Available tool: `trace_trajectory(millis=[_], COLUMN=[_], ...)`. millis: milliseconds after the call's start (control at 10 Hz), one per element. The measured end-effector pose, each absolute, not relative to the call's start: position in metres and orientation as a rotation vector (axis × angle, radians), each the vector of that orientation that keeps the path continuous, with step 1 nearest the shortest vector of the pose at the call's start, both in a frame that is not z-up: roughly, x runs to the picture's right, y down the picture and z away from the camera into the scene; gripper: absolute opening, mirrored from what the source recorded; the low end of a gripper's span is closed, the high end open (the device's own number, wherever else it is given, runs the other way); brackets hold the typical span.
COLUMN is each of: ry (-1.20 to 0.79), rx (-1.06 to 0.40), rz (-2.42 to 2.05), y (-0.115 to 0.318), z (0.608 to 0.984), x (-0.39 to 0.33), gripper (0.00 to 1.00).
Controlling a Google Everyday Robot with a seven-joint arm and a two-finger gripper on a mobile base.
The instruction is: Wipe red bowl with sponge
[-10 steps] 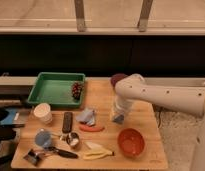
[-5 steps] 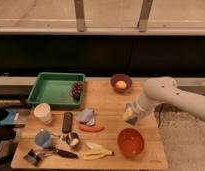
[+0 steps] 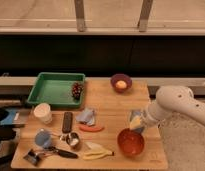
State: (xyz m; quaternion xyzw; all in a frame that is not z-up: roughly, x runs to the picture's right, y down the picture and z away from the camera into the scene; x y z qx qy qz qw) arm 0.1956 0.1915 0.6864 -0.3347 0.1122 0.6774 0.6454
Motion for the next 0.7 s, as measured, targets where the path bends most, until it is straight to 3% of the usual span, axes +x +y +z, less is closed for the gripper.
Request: trace_trajectory(millis=[700], ry=[0.230], rx=[-0.827], rz=[1.403], y=[0.221], z=[0.660], x=[0.155], gripper=[0.00])
